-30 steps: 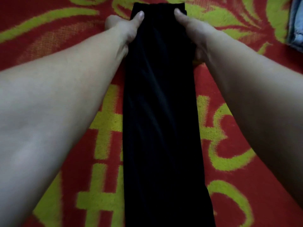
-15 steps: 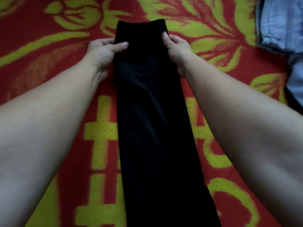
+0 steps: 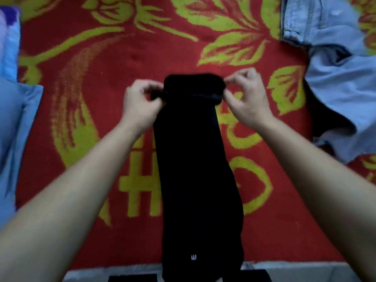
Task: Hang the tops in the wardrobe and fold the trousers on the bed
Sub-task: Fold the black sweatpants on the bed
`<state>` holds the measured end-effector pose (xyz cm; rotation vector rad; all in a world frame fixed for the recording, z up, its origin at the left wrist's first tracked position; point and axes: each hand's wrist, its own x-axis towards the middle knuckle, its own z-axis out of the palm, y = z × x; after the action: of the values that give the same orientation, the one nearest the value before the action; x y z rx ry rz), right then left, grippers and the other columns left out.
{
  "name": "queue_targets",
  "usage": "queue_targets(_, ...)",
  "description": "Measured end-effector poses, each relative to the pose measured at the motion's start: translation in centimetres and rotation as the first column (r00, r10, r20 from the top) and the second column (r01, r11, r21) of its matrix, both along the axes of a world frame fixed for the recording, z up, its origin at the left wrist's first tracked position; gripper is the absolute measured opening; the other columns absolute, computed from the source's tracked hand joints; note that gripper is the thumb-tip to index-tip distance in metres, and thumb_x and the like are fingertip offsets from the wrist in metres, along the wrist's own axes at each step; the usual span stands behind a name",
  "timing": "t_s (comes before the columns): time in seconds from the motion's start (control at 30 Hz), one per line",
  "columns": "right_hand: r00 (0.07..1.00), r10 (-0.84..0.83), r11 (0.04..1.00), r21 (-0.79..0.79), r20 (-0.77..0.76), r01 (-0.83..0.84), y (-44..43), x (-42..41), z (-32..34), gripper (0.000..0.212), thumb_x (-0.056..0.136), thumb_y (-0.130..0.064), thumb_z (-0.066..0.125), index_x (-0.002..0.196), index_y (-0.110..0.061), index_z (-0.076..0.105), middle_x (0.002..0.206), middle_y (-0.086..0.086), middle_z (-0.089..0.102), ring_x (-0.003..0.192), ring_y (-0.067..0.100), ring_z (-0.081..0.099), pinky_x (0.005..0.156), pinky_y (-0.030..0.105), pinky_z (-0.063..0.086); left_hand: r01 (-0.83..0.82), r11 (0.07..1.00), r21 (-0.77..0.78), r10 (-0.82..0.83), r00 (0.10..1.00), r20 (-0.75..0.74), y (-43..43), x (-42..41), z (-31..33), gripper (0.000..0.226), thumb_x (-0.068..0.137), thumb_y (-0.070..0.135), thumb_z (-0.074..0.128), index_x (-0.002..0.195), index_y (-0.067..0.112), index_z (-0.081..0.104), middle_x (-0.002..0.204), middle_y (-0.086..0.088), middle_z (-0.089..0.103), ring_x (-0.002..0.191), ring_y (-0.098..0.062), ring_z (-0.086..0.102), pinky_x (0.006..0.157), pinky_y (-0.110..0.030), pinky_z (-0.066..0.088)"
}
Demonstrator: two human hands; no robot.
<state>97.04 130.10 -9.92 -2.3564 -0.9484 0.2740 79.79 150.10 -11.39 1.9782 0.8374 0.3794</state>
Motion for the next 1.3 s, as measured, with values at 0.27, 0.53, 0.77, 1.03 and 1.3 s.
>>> queue_targets(0.27,0.956,0.259,0.873,-0.390,-0.137,-0.292,-8.7,-9.4,-7.3,0.032,0.096,-0.019,0.057,0.126,-0.020,0.067,0.107,0.012,0.057,0.101,0.033,0.055,0.081,0.041,0.048,0.327,0.923,0.203,-0.223,0.885,-0.409,-9.3,-11.0,-7.6,0.027,0.077,-0.005,0.064,0.101,0.008,0.069,0.124,-0.008,0.062,0.111,-0.033,0.057,0.090,-0.043,0.049)
queue_targets(0.53,0.994,-0.018,0.978,-0.210,-0.107,-0.005,-8.1,-11.0,-7.5,0.024,0.093,-0.011,0.053,0.110,-0.013,0.070,0.112,0.008,0.054,0.106,0.028,0.054,0.090,0.043,0.047,0.235,0.948,0.216,-0.144,0.918,-0.370,-10.2,-10.9,-7.5,0.023,0.082,0.007,0.049,0.101,0.007,0.061,0.129,-0.011,0.056,0.116,-0.034,0.051,0.097,-0.045,0.043)
queue_targets(0.77,0.956,0.294,0.839,-0.478,-0.003,-0.260,-6.3,-10.0,-7.2,0.051,0.103,-0.041,0.045,0.148,-0.018,0.046,0.157,0.011,0.037,0.138,0.032,0.040,0.107,0.045,0.038,0.462,0.837,0.294,-0.278,0.820,-0.500,-9.4,-9.1,-7.6,0.049,0.096,0.038,0.054,0.139,0.016,0.052,0.151,-0.005,0.042,0.144,-0.024,0.031,0.109,-0.045,0.032)
queue_targets(1.03,0.960,0.262,0.851,-0.492,0.097,-0.182,-3.5,-7.6,-6.3,0.053,0.101,-0.047,0.041,0.140,-0.013,0.054,0.150,0.008,0.046,0.133,0.031,0.045,0.105,0.044,0.038,0.528,0.746,0.407,-0.286,0.804,-0.521,-5.4,-7.5,-6.9,0.073,0.084,0.061,0.057,0.136,0.011,0.048,0.142,-0.014,0.040,0.136,-0.032,0.035,0.109,-0.046,0.029)
queue_targets(1.3,0.867,0.497,0.595,-0.734,0.016,-0.328,0.1,-4.3,-8.6,0.084,0.096,-0.072,0.021,0.160,-0.023,-0.003,0.168,0.000,-0.009,0.154,0.032,-0.008,0.122,0.055,0.000,0.762,0.637,0.118,-0.314,0.396,-0.863,-1.0,-3.4,-7.0,0.138,0.058,0.099,0.037,0.153,0.017,-0.021,0.159,0.005,-0.030,0.148,-0.015,-0.025,0.118,-0.060,-0.003)
